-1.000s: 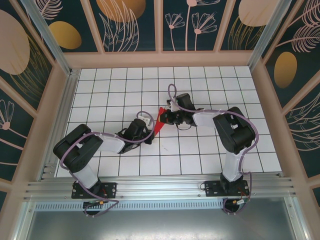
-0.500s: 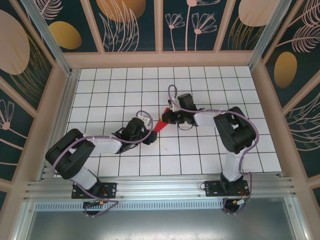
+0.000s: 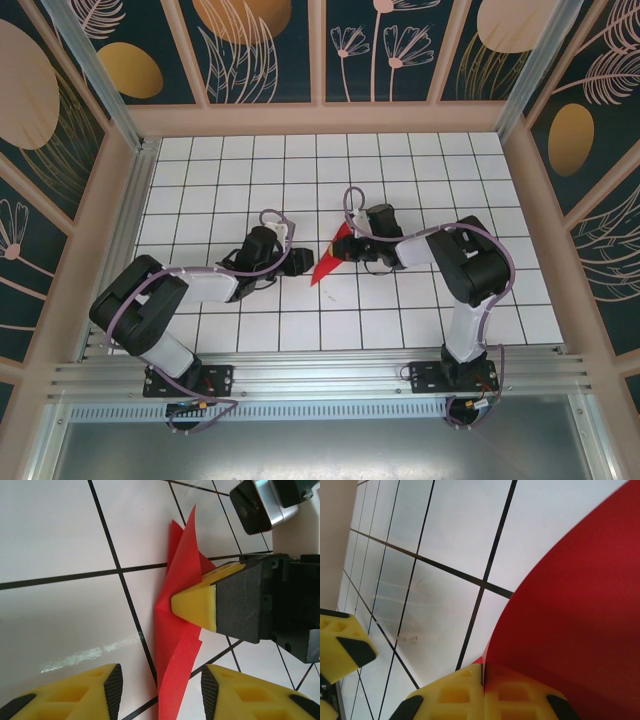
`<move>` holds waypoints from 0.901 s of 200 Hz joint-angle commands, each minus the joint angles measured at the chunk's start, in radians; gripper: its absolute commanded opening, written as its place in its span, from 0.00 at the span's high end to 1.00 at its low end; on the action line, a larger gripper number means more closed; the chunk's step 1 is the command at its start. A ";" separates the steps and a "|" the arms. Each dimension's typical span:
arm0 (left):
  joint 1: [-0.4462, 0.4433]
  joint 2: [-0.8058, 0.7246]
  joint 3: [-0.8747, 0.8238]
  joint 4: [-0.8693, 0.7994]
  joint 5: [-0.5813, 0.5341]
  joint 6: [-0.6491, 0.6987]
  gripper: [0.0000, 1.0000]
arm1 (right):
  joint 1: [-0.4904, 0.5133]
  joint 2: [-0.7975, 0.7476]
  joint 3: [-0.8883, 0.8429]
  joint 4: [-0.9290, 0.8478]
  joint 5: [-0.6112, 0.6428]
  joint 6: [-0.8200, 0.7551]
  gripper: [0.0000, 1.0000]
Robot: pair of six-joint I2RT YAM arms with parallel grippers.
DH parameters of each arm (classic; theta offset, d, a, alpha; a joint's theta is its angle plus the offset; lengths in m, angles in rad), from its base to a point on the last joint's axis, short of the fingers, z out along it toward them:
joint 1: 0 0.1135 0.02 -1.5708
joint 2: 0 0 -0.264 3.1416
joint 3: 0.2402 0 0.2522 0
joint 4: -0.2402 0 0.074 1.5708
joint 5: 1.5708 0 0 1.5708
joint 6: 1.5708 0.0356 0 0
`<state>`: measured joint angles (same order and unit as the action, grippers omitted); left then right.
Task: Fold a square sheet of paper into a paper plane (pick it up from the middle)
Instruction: Fold the wing for the fifth time at the center of the table.
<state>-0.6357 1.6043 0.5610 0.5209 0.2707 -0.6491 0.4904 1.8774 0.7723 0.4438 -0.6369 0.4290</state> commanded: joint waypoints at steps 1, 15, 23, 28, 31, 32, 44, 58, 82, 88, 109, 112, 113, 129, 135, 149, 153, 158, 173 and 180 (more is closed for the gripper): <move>0.001 0.026 0.005 0.060 0.045 -0.009 0.51 | -0.007 -0.054 -0.019 0.112 -0.034 0.036 0.94; 0.001 0.035 -0.004 0.064 0.044 0.032 0.51 | -0.009 -0.061 -0.016 0.119 -0.032 0.051 0.94; -0.002 0.044 -0.006 0.059 0.043 0.053 0.51 | -0.009 -0.060 -0.012 0.117 -0.032 0.057 0.94; -0.005 0.051 -0.005 0.054 0.041 0.068 0.51 | -0.009 -0.061 -0.009 0.117 -0.032 0.060 0.94; -0.007 0.055 -0.004 0.049 0.042 0.076 0.51 | -0.009 -0.060 -0.008 0.118 -0.032 0.062 0.94; -0.008 0.057 -0.003 0.047 0.042 0.078 0.51 | -0.009 -0.061 -0.008 0.118 -0.032 0.063 0.94; -0.021 0.075 0.003 0.025 0.036 0.101 0.53 | -0.009 -0.059 -0.002 0.116 -0.032 0.068 0.94; -0.041 0.090 0.008 0.005 0.018 0.124 0.55 | -0.008 -0.057 0.004 0.115 -0.032 0.074 0.94; -0.054 0.100 0.011 -0.008 -0.016 0.141 0.62 | -0.009 -0.055 0.010 0.119 -0.032 0.083 0.94; -0.055 0.103 0.011 -0.008 -0.017 0.144 0.64 | -0.008 -0.053 0.010 0.119 -0.032 0.085 0.94; -0.060 0.103 0.020 -0.028 -0.046 0.154 0.71 | -0.009 -0.054 0.014 0.116 -0.031 0.086 0.94; -0.060 0.104 0.020 -0.031 -0.048 0.156 0.72 | -0.009 -0.054 0.015 0.116 -0.031 0.086 0.94; -0.060 0.103 0.021 -0.031 -0.048 0.156 0.72 | -0.009 -0.054 0.015 0.116 -0.030 0.086 0.94; -0.064 0.135 0.030 -0.048 -0.056 0.165 0.75 | -0.010 -0.055 0.015 0.116 -0.032 0.088 0.94; -0.066 0.136 0.033 -0.057 -0.057 0.169 0.77 | -0.010 -0.056 0.015 0.115 -0.032 0.089 0.94; -0.071 0.137 0.037 -0.068 -0.058 0.179 0.81 | -0.011 -0.058 0.015 0.117 -0.031 0.091 0.94; -0.073 0.137 0.037 -0.071 -0.057 0.180 0.81 | -0.011 -0.061 0.015 0.117 -0.030 0.091 0.94; -0.075 0.136 0.037 -0.074 -0.059 0.182 0.81 | -0.011 -0.062 0.016 0.117 -0.030 0.091 0.94; -0.081 0.134 0.038 -0.090 -0.062 0.191 0.79 | -0.011 -0.063 0.015 0.118 -0.028 0.094 0.94; -0.083 0.131 0.037 -0.094 -0.061 0.195 0.78 | -0.011 -0.063 0.017 0.118 -0.026 0.095 0.94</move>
<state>-0.7017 1.7149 0.5842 0.4892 0.2195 -0.4877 0.4896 1.8503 0.7639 0.5270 -0.6525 0.5117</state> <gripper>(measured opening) 0.208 0.064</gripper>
